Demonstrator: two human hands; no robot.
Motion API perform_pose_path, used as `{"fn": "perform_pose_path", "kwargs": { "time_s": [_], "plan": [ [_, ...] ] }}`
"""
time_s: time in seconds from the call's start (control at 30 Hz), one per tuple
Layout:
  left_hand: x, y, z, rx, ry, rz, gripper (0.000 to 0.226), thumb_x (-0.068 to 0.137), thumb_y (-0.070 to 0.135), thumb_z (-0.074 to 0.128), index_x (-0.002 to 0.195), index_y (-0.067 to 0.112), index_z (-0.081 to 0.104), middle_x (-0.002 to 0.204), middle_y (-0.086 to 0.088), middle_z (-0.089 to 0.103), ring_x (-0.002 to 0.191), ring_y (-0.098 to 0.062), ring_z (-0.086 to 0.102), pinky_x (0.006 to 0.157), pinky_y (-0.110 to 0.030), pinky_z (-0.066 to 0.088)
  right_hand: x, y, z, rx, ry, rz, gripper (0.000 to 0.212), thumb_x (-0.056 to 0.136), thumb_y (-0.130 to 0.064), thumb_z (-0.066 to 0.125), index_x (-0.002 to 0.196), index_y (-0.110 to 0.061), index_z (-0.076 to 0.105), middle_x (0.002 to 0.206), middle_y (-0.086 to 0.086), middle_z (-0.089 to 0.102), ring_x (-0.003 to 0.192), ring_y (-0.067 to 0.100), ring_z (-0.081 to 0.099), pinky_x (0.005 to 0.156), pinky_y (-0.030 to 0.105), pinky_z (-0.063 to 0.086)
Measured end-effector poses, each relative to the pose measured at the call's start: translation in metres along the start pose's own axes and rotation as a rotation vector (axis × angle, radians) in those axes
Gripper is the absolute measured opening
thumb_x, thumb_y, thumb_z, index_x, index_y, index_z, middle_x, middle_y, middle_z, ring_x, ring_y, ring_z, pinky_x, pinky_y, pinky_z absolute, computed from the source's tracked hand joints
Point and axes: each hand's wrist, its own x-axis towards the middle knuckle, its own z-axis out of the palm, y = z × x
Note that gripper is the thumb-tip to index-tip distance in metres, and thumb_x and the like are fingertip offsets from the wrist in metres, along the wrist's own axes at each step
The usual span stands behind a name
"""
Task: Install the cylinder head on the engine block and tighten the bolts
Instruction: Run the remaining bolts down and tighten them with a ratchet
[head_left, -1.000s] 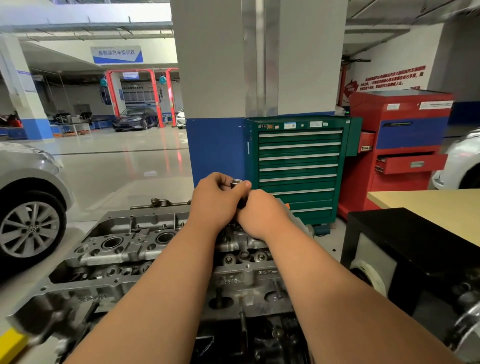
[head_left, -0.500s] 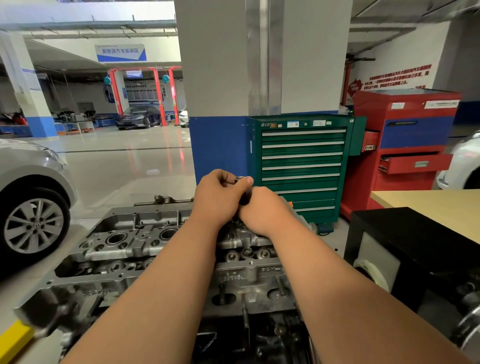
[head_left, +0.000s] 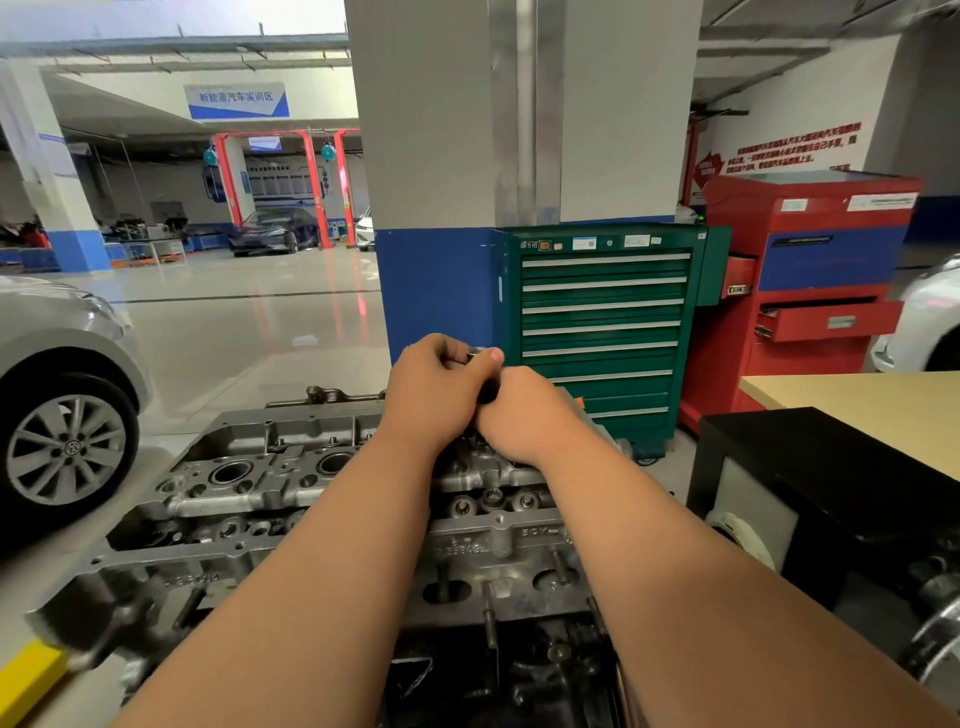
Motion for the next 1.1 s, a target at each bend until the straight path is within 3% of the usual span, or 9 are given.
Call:
{"fn": "perform_pose_path", "kwargs": {
  "time_s": [0.1,0.2,0.3,0.4,0.57,0.77,0.9,1.03,1.1],
  "plan": [
    [0.000,0.001,-0.002,-0.056,-0.059,-0.017,0.015,0.087,0.028,0.068,0.079,0.016,0.066,0.076,0.005,0.068,0.072,-0.010,0.062,0.070,-0.028,0.047,-0.001,0.001,-0.001,0.028,-0.033,-0.010,0.012,0.086,-0.019,0.053,0.084,-0.013,0.062,0.066,0.002,0.058,0.058,0.021,0.051,0.048,0.026,0.030],
    [0.000,0.003,0.001,-0.112,-0.094,-0.083,0.007,0.088,0.027,0.062,0.088,0.022,0.067,0.088,0.009,0.068,0.086,-0.010,0.063,0.076,-0.027,0.047,0.001,0.003,0.001,0.013,0.007,0.026,0.009,0.087,-0.018,0.055,0.086,-0.011,0.061,0.073,0.003,0.059,0.066,0.024,0.054,0.051,0.026,0.032],
    [-0.002,0.002,0.003,-0.004,-0.068,-0.055,0.023,0.082,0.041,0.071,0.090,0.023,0.061,0.090,0.009,0.066,0.087,-0.009,0.063,0.075,-0.027,0.049,0.002,0.000,0.003,-0.084,0.025,0.009,0.006,0.090,-0.014,0.050,0.084,-0.015,0.052,0.072,-0.001,0.049,0.078,0.025,0.057,0.056,0.025,0.032],
    [-0.001,0.001,0.001,0.034,-0.007,-0.011,0.024,0.080,0.038,0.074,0.079,0.017,0.062,0.080,0.000,0.068,0.080,-0.020,0.065,0.074,-0.036,0.052,0.000,0.000,0.001,-0.021,0.039,0.007,0.010,0.086,-0.016,0.051,0.077,-0.017,0.055,0.063,-0.002,0.050,0.058,0.016,0.049,0.045,0.024,0.026],
    [0.000,0.000,-0.003,-0.028,-0.099,0.015,0.016,0.086,0.030,0.069,0.078,0.016,0.069,0.076,-0.003,0.069,0.068,-0.016,0.061,0.075,-0.036,0.051,-0.003,0.001,-0.004,0.062,-0.033,-0.046,0.013,0.086,-0.018,0.052,0.079,-0.013,0.062,0.062,0.002,0.057,0.055,0.018,0.049,0.046,0.026,0.028],
    [0.000,0.000,0.007,0.048,-0.056,-0.045,0.028,0.083,0.047,0.067,0.089,0.021,0.058,0.096,0.004,0.066,0.098,-0.019,0.061,0.088,-0.036,0.049,0.007,0.002,0.007,-0.133,0.067,-0.058,0.020,0.089,-0.008,0.048,0.070,-0.011,0.043,0.065,-0.001,0.043,0.077,0.026,0.057,0.047,0.025,0.026],
    [0.000,-0.001,0.001,0.050,-0.005,-0.019,0.035,0.082,0.043,0.071,0.077,0.013,0.053,0.087,-0.007,0.067,0.088,-0.023,0.064,0.075,-0.036,0.049,0.008,0.003,0.009,0.011,0.103,-0.021,0.016,0.084,-0.011,0.050,0.069,-0.015,0.051,0.062,0.001,0.051,0.057,0.021,0.048,0.044,0.024,0.026],
    [-0.003,-0.002,0.001,0.042,0.037,0.025,0.034,0.083,0.037,0.071,0.069,0.013,0.052,0.075,-0.007,0.065,0.074,-0.023,0.062,0.067,-0.036,0.048,0.005,0.009,0.000,0.442,0.062,-0.040,0.022,0.083,-0.013,0.053,0.098,-0.022,0.066,0.081,-0.006,0.068,0.076,0.018,0.063,0.057,0.028,0.045],
    [-0.003,-0.002,0.002,0.214,-0.005,0.033,0.034,0.089,0.046,0.061,0.073,0.016,0.054,0.075,-0.002,0.064,0.071,-0.019,0.057,0.061,-0.031,0.041,0.005,0.016,-0.005,0.671,0.095,0.025,0.021,0.086,-0.016,0.056,0.102,-0.026,0.065,0.090,-0.012,0.068,0.083,0.010,0.064,0.069,0.023,0.047]
  ]
}}
